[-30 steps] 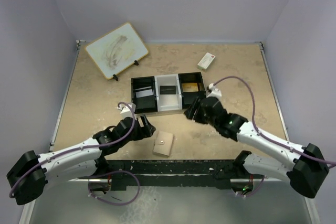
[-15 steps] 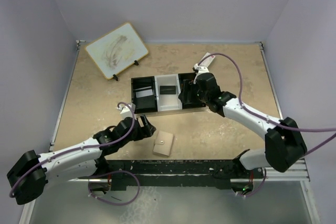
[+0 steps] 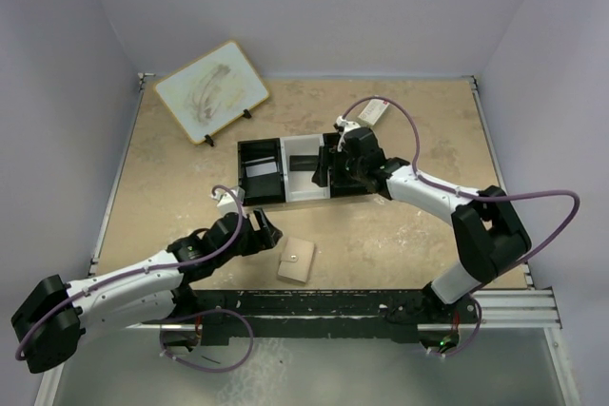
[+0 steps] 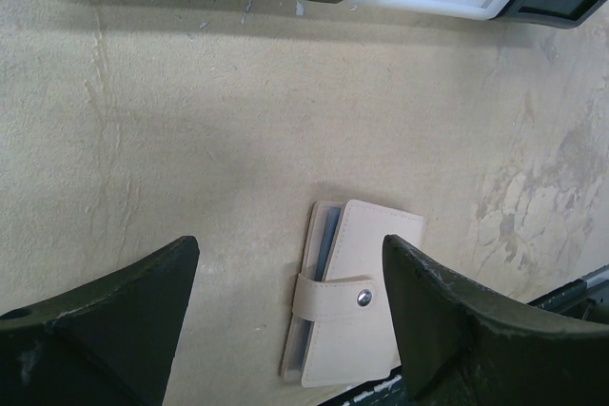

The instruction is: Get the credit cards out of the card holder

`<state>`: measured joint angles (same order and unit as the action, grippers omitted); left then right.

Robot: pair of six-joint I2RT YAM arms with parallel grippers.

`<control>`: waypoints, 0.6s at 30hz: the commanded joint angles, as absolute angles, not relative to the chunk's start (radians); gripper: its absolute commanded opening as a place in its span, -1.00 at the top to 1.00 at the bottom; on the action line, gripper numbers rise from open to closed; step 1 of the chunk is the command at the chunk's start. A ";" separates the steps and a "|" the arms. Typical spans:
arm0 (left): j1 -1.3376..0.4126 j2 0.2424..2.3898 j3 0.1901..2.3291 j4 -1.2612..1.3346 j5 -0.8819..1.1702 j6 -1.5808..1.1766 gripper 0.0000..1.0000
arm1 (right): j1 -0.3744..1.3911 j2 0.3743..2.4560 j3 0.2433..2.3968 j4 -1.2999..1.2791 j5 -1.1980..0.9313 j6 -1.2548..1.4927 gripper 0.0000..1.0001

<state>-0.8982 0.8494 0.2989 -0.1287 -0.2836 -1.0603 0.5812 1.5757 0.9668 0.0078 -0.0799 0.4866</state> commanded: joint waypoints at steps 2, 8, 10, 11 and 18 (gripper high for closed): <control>-0.899 0.838 0.316 -0.127 -0.291 -1.065 -0.52 | 0.575 1.586 0.995 0.051 -0.171 0.486 -0.51; -0.900 0.841 0.317 -0.127 -0.292 -1.062 -0.52 | 0.575 1.594 0.983 0.067 -0.210 0.482 -0.50; -0.900 0.842 0.316 -0.126 -0.290 -1.062 -0.52 | 0.577 1.590 0.976 0.082 -0.216 0.487 -0.50; -0.900 0.842 0.315 -0.127 -0.290 -1.062 -0.52 | 0.576 1.587 0.976 0.090 -0.214 0.492 -0.50; -0.900 0.835 0.310 -0.134 -0.293 -1.064 -0.52 | 0.579 1.456 0.919 0.050 -0.057 0.511 -0.48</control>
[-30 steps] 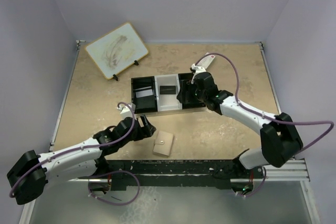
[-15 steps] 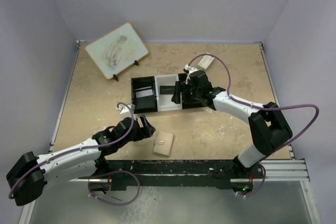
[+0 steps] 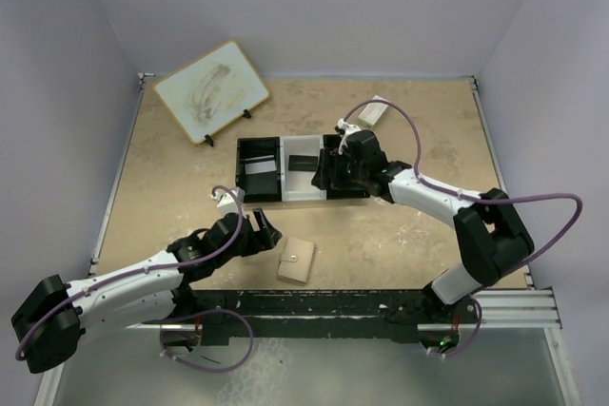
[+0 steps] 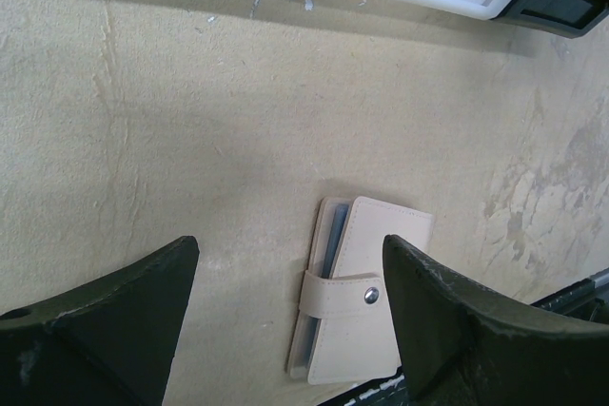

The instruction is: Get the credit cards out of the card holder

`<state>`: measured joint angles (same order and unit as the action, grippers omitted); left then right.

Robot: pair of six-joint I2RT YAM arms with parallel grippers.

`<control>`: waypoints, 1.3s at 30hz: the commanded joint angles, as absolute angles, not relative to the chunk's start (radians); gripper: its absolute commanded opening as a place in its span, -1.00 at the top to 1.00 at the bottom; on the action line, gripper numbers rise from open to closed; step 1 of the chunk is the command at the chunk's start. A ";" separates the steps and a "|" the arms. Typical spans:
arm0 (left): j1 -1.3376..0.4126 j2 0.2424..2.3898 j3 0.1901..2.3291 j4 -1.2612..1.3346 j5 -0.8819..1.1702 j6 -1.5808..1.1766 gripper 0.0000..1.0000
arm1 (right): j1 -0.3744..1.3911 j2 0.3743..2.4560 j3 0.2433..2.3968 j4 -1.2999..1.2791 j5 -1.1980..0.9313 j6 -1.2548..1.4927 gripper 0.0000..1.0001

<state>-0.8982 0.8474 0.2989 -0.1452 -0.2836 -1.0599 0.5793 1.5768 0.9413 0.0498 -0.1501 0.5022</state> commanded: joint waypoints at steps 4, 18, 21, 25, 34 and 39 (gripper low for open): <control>-0.900 0.825 0.300 -0.117 -0.289 -1.062 -0.52 | 0.583 1.328 0.846 0.031 -0.042 0.511 -0.48; -1.038 1.011 0.515 -0.192 -0.269 -0.838 -0.18 | 0.862 1.191 0.394 0.362 -0.107 1.061 -0.14; -1.118 1.071 0.579 -0.237 -0.341 -0.805 -0.15 | 0.873 1.186 0.365 0.363 -0.089 1.108 -0.10; -1.237 1.215 0.696 -0.369 -0.495 -0.786 -0.09 | 0.883 1.166 0.344 0.320 -0.027 1.176 -0.03; -1.323 1.394 0.769 -0.430 -0.568 -0.775 0.02 | 0.885 1.100 0.244 0.380 0.006 1.249 0.00; -1.335 1.462 0.788 -0.425 -0.574 -0.766 0.05 | 0.885 1.127 0.244 0.404 -0.008 1.241 0.00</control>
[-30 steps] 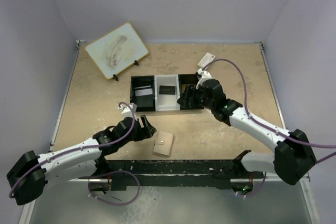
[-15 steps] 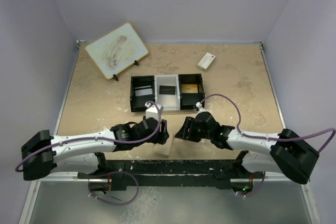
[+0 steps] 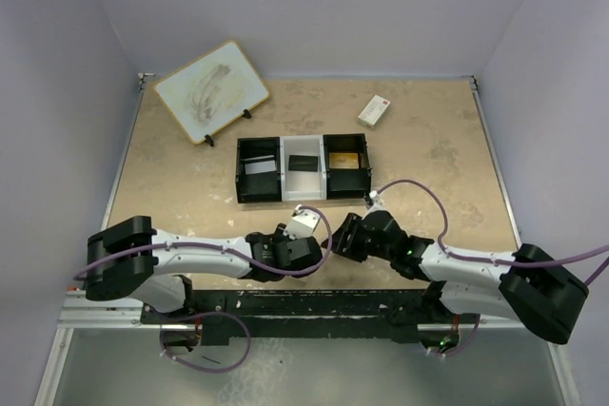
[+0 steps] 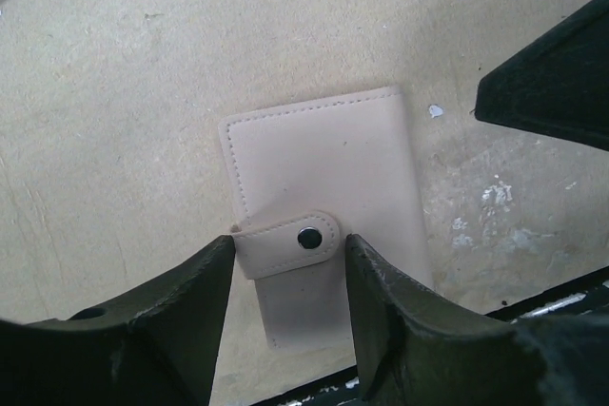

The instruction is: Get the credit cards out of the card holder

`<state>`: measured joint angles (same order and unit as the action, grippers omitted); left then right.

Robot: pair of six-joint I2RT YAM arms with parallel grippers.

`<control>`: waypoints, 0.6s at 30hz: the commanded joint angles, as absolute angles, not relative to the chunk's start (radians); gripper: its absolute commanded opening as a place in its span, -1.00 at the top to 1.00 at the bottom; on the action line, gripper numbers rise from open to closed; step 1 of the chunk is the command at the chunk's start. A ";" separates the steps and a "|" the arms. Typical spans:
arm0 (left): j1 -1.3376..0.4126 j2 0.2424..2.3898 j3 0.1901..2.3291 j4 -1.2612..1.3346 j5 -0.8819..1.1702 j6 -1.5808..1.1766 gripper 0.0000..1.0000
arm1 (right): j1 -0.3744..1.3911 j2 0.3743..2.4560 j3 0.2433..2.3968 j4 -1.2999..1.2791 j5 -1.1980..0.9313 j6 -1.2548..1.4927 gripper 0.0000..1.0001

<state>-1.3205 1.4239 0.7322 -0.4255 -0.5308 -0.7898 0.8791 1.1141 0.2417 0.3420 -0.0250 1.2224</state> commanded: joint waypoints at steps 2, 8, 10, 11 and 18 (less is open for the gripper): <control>-1.340 1.481 0.790 -0.409 -0.572 -0.763 0.05 | 0.885 1.139 0.244 0.411 -0.012 1.241 0.00; -1.342 1.543 0.774 -0.401 -0.590 -0.770 0.25 | 0.885 1.160 0.245 0.432 -0.025 1.233 0.00; -1.342 1.557 0.762 -0.400 -0.592 -0.774 0.38 | 0.884 1.167 0.249 0.437 -0.031 1.229 0.00; -1.341 1.561 0.754 -0.395 -0.592 -0.777 0.45 | 0.884 1.172 0.252 0.440 -0.035 1.225 0.00; -1.341 1.500 0.691 -0.308 -0.598 -0.795 0.82 | 0.885 1.239 0.279 0.462 -0.062 1.202 -0.01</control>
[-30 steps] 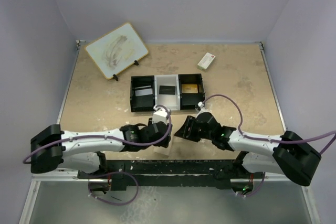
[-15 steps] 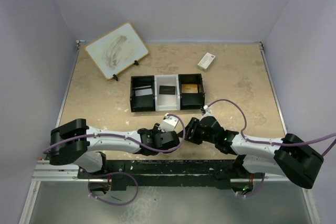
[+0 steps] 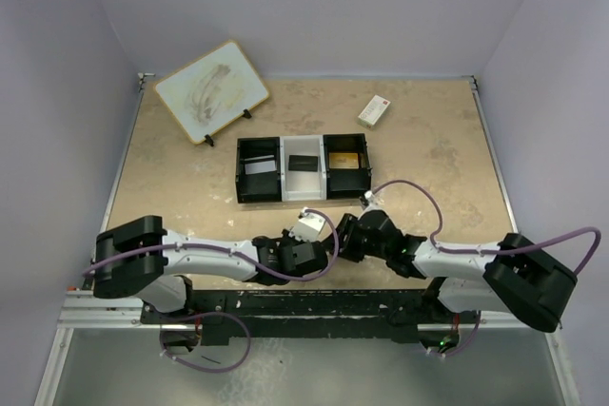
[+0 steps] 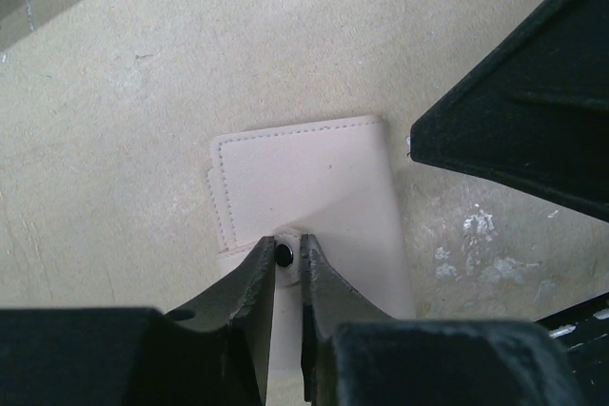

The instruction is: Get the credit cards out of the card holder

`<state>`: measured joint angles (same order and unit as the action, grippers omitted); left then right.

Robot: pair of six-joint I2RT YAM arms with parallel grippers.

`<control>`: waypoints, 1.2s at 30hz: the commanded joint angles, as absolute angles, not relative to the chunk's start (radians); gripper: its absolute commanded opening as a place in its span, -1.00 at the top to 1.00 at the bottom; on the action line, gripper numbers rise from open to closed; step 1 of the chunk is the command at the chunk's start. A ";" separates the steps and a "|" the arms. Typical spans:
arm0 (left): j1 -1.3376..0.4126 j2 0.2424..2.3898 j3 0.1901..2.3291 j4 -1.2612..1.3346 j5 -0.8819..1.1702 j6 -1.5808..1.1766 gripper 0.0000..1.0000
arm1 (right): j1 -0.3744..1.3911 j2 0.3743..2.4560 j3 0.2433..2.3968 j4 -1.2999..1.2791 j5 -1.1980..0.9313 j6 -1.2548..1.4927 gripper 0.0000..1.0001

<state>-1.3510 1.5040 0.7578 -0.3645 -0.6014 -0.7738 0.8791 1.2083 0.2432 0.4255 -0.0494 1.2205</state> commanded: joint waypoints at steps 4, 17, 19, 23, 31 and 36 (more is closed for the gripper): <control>-1.341 1.445 0.647 -0.257 -0.586 -0.814 1.00 | 0.884 1.267 0.284 0.498 -0.095 1.182 -0.02; -1.284 1.187 0.484 -0.170 -0.603 -0.965 0.76 | 0.952 1.451 0.432 0.376 -0.037 1.139 -0.12; -1.276 1.164 0.479 -0.227 -0.640 -0.992 0.56 | 0.953 1.455 0.424 0.371 -0.010 1.153 -0.09; -1.275 1.166 0.480 -0.260 -0.648 -0.997 0.23 | 0.953 1.468 0.425 0.376 -0.006 1.153 -0.07; -1.276 1.303 0.572 -0.355 -0.639 -0.990 0.02 | 0.952 1.482 0.461 0.351 -0.004 1.128 -0.07; -1.277 1.251 0.582 -0.439 -0.671 -1.047 0.04 | 0.953 1.468 0.471 0.323 0.013 1.123 -0.07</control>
<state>-1.2774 1.2915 0.5621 -0.3412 -0.6323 -0.9947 0.9508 1.4643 0.4618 0.4240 -0.0601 1.1549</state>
